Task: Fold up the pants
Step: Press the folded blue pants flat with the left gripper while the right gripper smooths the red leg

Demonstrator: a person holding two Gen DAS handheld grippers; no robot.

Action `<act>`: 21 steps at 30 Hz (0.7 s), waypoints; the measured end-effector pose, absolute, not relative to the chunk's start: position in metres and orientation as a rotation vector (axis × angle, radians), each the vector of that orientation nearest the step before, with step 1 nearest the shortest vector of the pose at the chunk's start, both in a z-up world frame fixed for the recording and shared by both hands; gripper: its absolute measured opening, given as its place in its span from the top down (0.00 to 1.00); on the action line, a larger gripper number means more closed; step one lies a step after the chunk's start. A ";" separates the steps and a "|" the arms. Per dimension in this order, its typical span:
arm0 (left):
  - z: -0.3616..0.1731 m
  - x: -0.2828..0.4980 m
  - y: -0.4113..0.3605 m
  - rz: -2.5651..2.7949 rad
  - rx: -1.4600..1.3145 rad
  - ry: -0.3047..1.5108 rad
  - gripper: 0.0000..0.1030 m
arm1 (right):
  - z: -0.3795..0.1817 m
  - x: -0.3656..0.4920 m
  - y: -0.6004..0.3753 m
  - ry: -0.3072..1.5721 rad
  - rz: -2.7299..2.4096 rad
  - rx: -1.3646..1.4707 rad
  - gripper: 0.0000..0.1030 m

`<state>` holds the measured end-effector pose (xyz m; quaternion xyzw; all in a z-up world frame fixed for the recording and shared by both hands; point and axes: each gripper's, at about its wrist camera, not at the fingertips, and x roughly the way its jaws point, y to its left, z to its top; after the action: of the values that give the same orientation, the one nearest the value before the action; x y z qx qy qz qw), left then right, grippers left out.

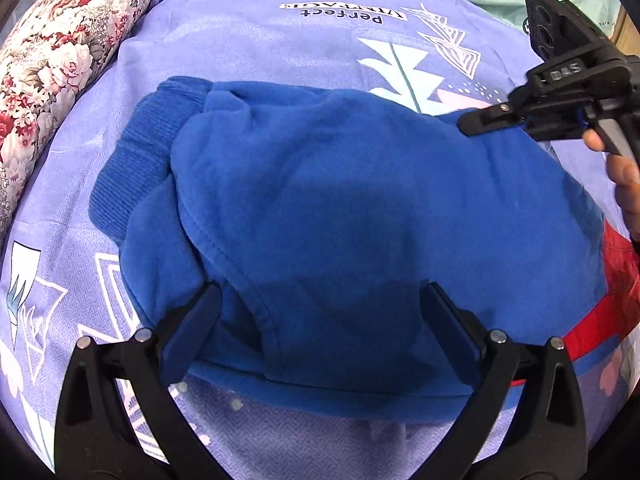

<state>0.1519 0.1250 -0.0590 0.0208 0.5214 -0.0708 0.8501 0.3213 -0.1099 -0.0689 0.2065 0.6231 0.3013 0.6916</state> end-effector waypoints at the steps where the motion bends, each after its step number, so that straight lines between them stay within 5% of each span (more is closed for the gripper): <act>1: -0.059 0.152 0.125 -0.149 0.045 1.101 0.02 | -0.069 0.322 -0.110 1.372 0.661 0.449 0.93; 8: -0.058 0.151 0.126 -0.149 0.062 1.126 0.02 | -0.070 0.324 -0.110 1.285 0.601 0.348 0.94; 12: -0.038 0.148 0.126 -0.194 0.041 1.096 0.02 | -0.043 0.324 -0.143 1.216 0.487 0.354 0.77; 16: -0.011 0.154 0.125 -0.196 0.033 0.989 0.02 | -0.010 0.290 -0.151 1.155 0.587 0.411 0.77; 21: -0.059 0.200 0.145 -0.079 0.019 1.120 0.02 | -0.038 0.231 -0.120 1.235 0.529 0.341 0.78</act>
<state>0.2001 0.1450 -0.0588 0.0092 0.5310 -0.0375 0.8465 0.2313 -0.1202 -0.0385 0.1570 0.5691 0.2438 0.7695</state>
